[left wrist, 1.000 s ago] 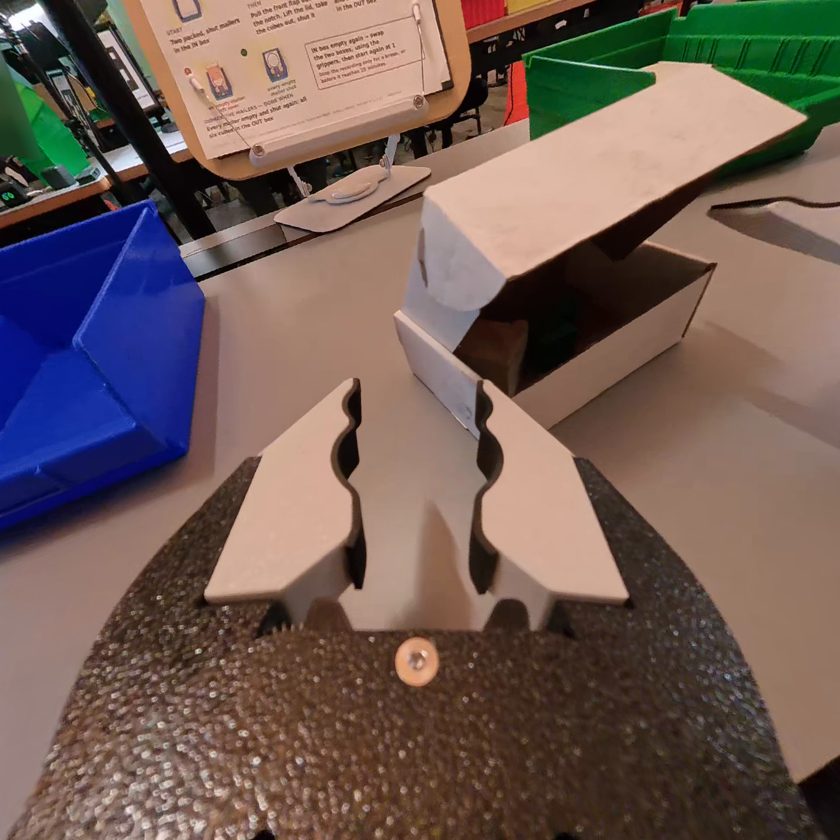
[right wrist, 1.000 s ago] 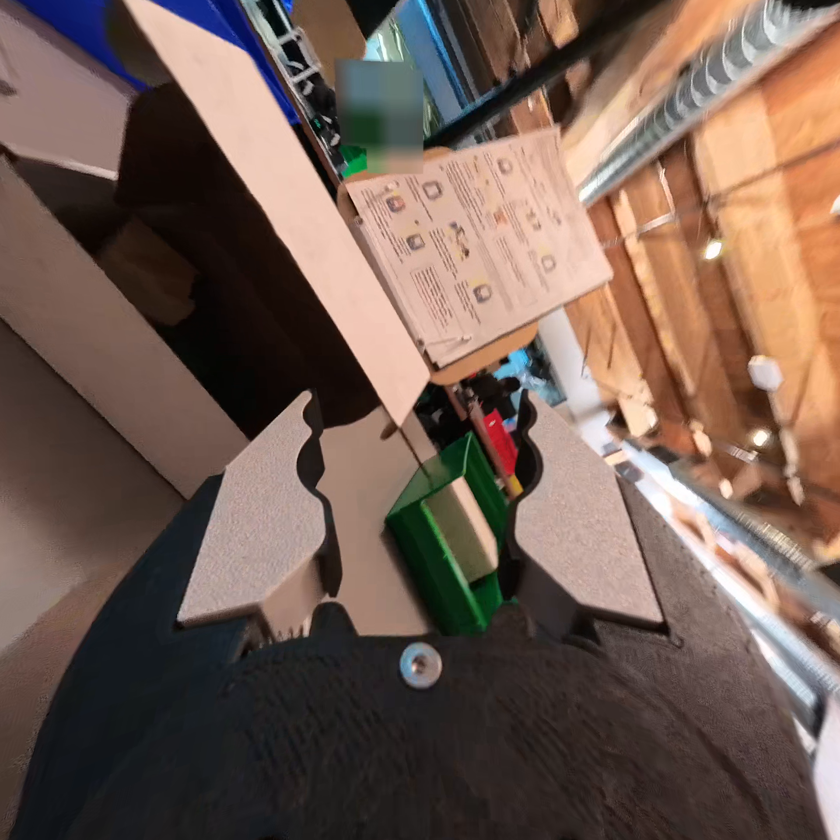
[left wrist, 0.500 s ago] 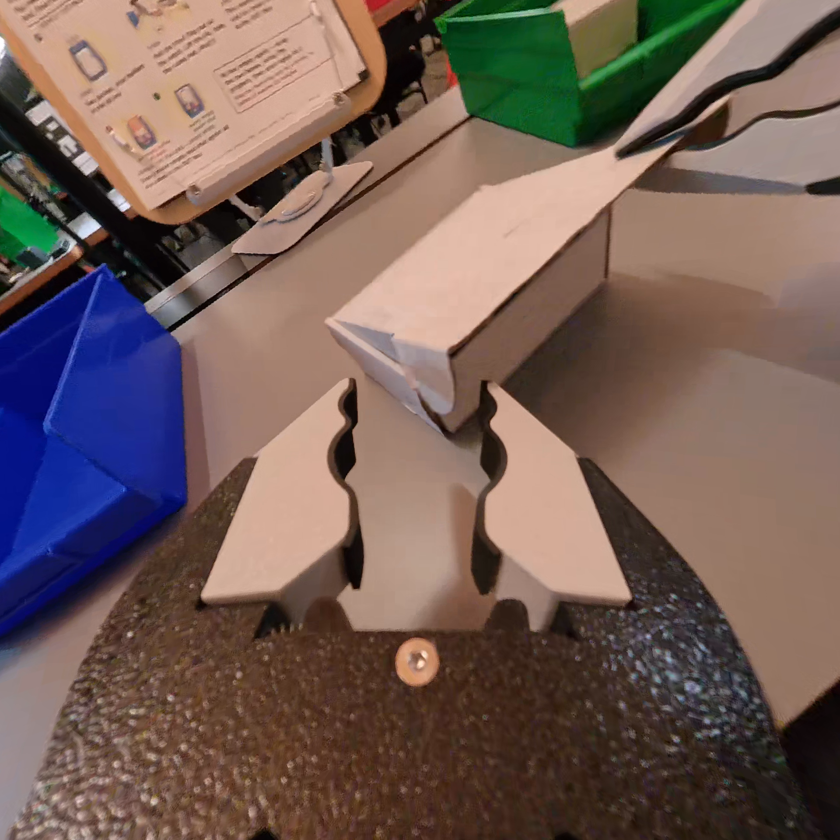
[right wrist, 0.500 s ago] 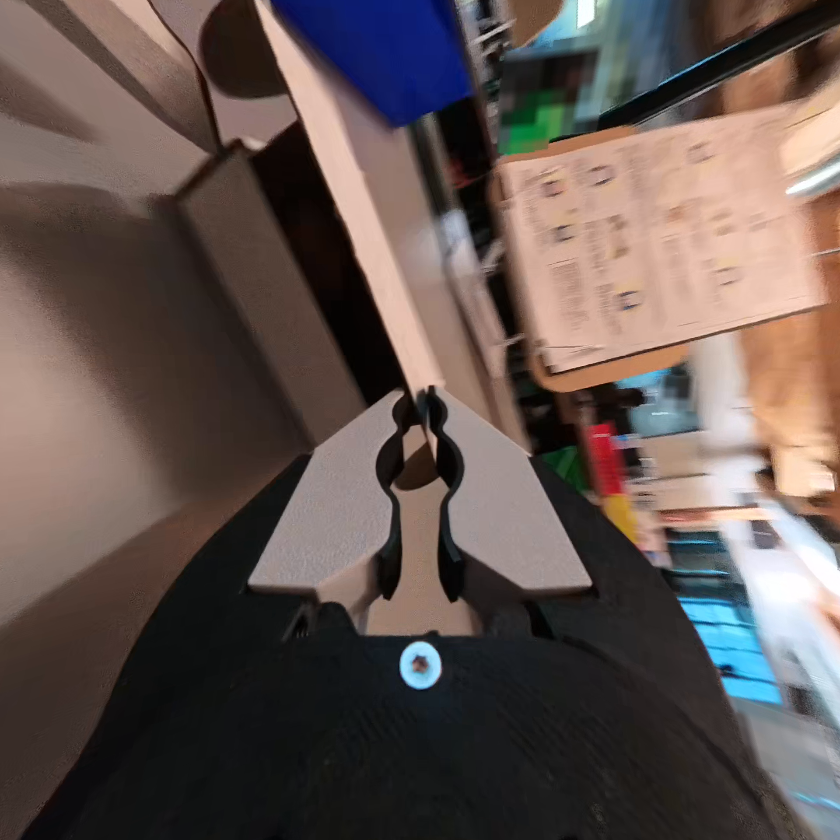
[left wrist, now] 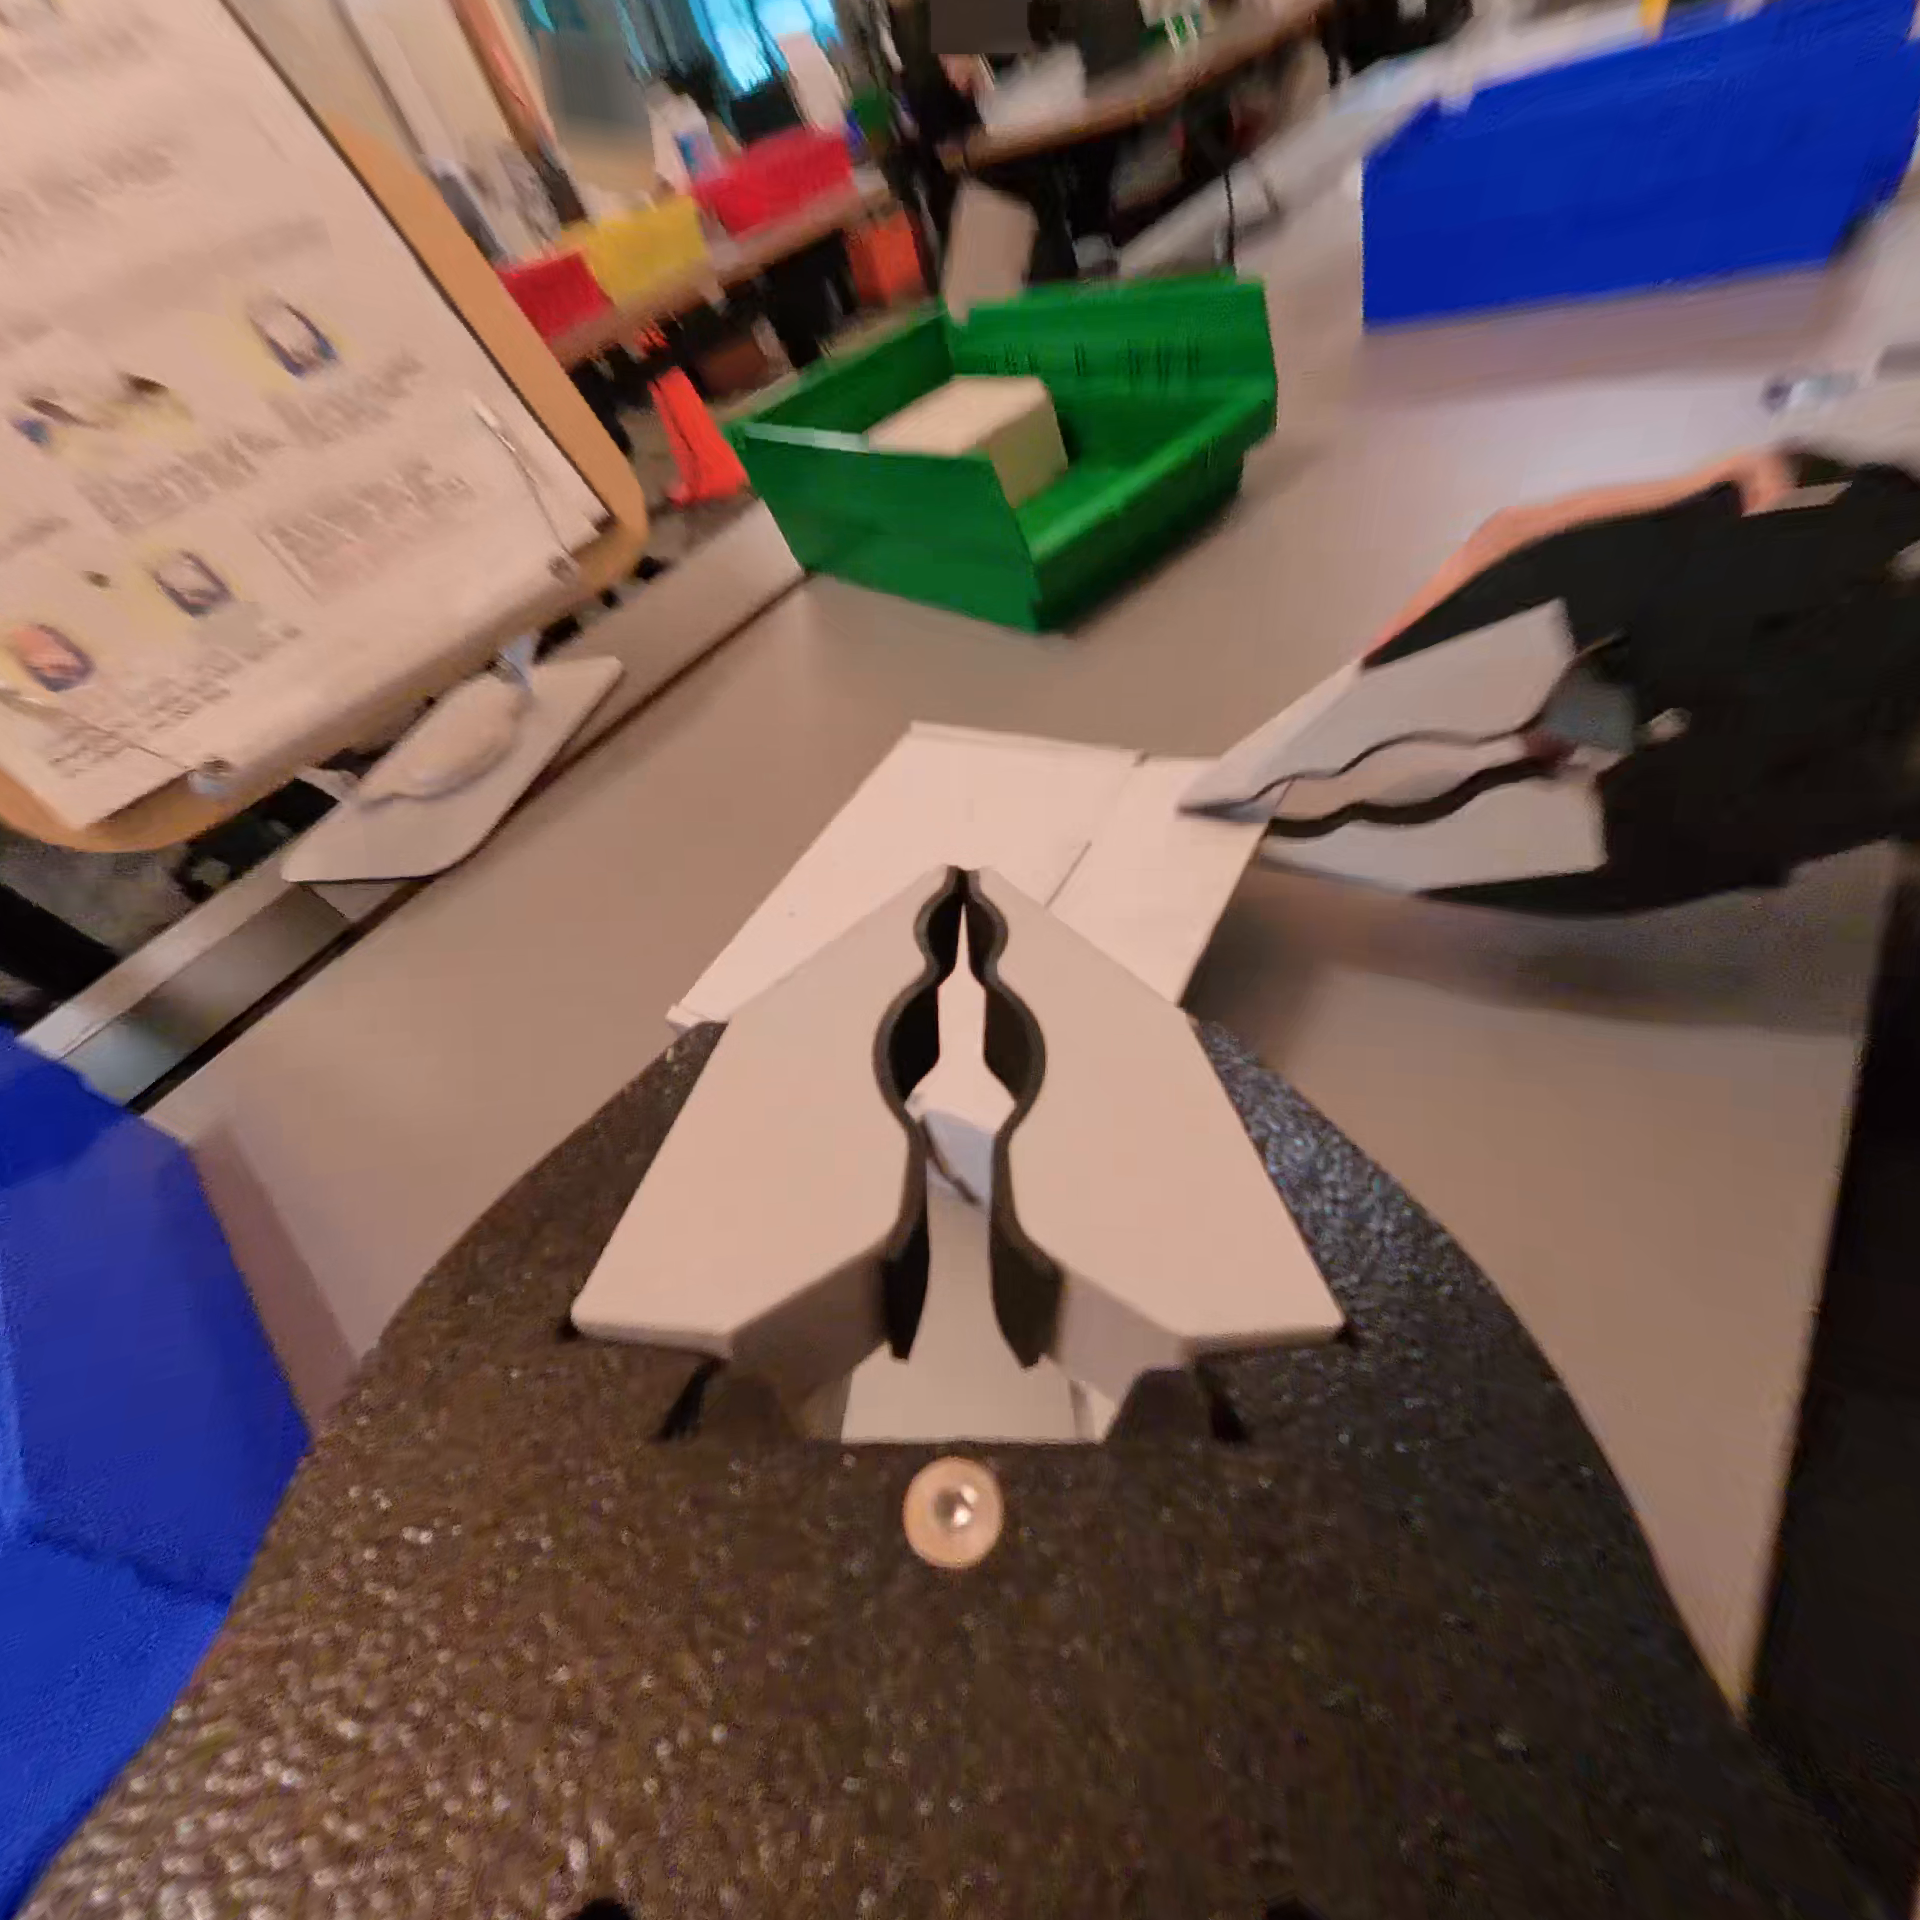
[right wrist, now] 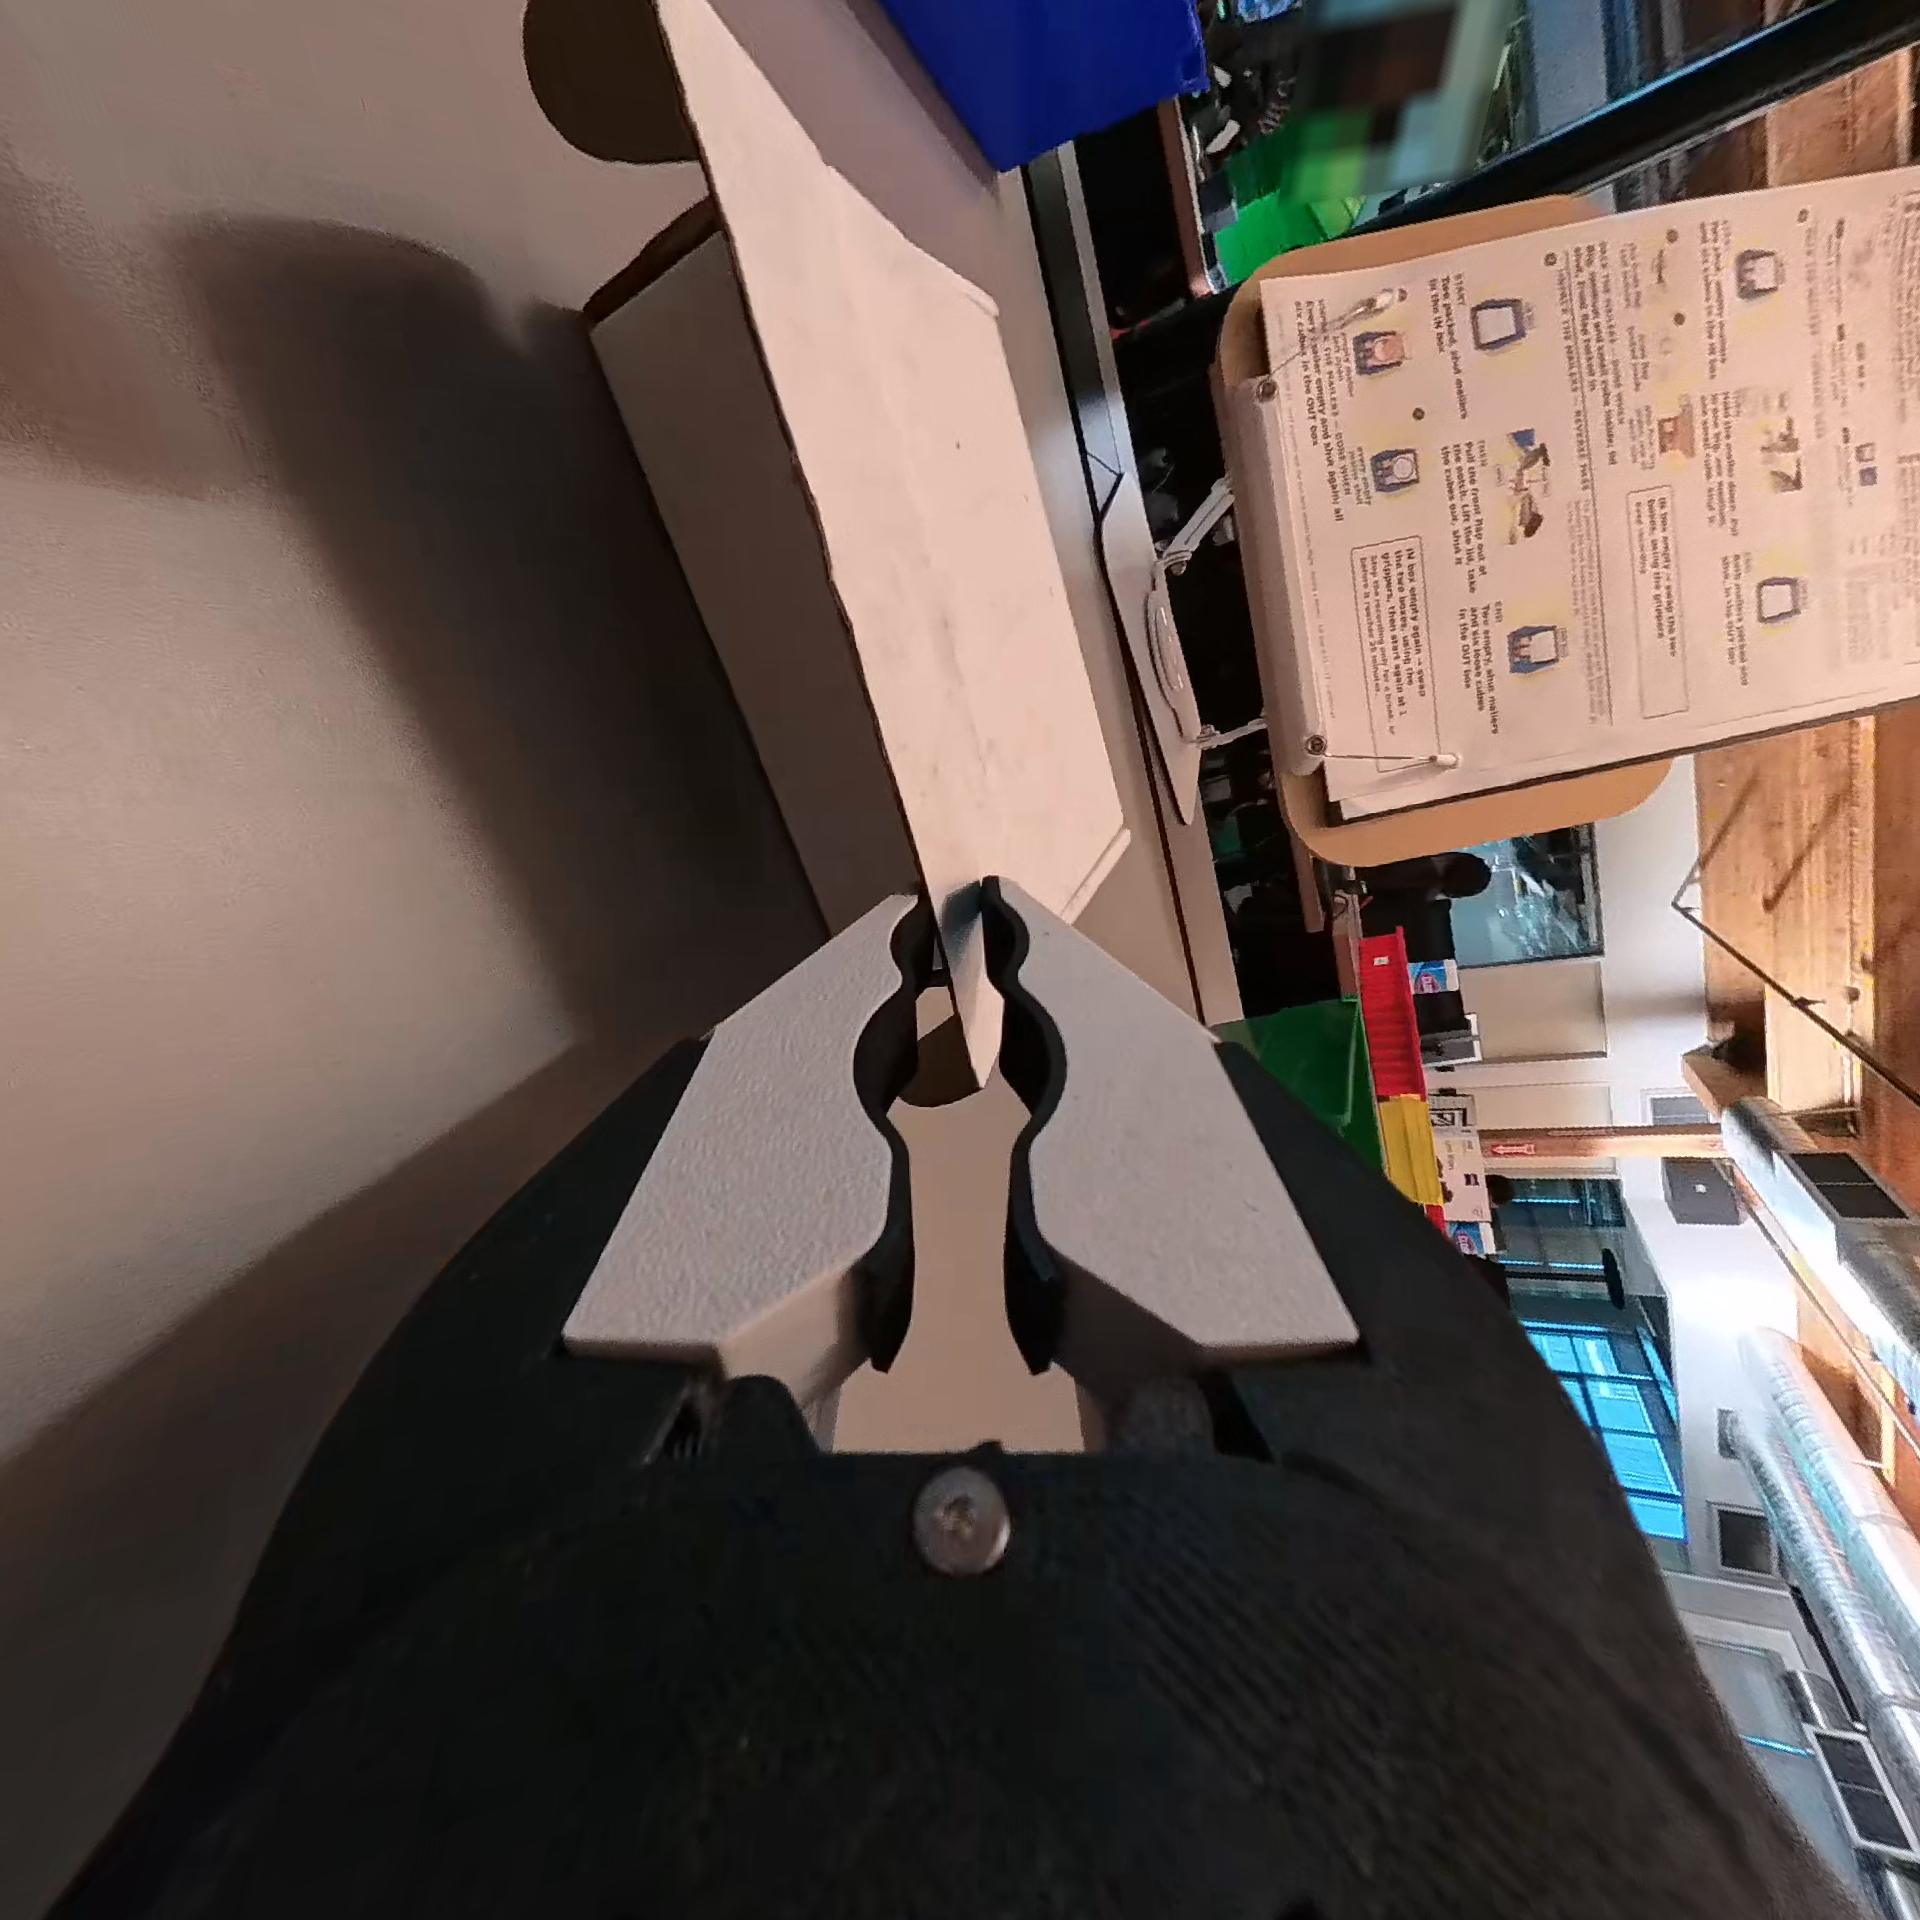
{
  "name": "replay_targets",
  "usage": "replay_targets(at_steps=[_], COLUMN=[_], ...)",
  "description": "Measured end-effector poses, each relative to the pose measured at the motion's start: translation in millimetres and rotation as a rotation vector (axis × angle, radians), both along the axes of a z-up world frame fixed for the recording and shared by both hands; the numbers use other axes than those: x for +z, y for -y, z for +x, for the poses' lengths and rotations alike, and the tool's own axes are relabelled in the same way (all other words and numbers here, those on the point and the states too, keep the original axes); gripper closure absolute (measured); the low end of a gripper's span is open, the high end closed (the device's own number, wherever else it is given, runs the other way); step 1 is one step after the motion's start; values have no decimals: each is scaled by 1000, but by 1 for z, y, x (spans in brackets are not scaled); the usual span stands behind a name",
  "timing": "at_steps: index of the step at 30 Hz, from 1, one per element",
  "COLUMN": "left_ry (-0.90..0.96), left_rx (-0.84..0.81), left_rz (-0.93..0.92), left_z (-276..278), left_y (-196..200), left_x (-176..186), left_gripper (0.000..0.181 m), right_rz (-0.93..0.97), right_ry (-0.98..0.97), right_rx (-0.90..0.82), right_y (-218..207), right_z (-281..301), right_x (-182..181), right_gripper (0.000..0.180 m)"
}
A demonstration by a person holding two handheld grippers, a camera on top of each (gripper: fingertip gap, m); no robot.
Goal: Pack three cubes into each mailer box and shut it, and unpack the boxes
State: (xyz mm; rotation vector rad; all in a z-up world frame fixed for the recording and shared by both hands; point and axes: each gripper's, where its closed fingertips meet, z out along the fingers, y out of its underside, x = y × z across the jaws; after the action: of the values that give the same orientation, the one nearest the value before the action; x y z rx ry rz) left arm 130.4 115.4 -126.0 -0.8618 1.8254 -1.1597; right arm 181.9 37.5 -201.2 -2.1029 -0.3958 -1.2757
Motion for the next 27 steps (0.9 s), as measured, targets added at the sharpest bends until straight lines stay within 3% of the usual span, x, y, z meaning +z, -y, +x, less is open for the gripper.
replay_targets(at_steps=[3,5,8,11,18,22,27], left_ry=[-227,-391,-558,-663,-656,-615,-593], left_rx=[-45,-92,-168,-83,-42,-37,-54], left_rz=[3,-183,-564,-706,-650,-605,-634], left_z=[41,58,69,77,75,74,74], left_y=[-15,-15,-11,-31,-37,-37,-37], left_x=[-35,-48,-38,-52,-76,-77,-76], left_gripper=[181,181,181,181,181,181,181], right_rz=[22,43,39,37,62,111,60], right_ry=[-10,-30,-17,-6,-38,-166,-135], right_rx=[-3,-3,2,-2,-18,-135,-168], right_y=[-2,-3,-3,-3,2,27,37], right_z=[0,1,0,1,-3,14,33], right_x=[-2,-3,-4,-6,-12,-26,-34], right_gripper=[171,170,169,168,162,135,154])
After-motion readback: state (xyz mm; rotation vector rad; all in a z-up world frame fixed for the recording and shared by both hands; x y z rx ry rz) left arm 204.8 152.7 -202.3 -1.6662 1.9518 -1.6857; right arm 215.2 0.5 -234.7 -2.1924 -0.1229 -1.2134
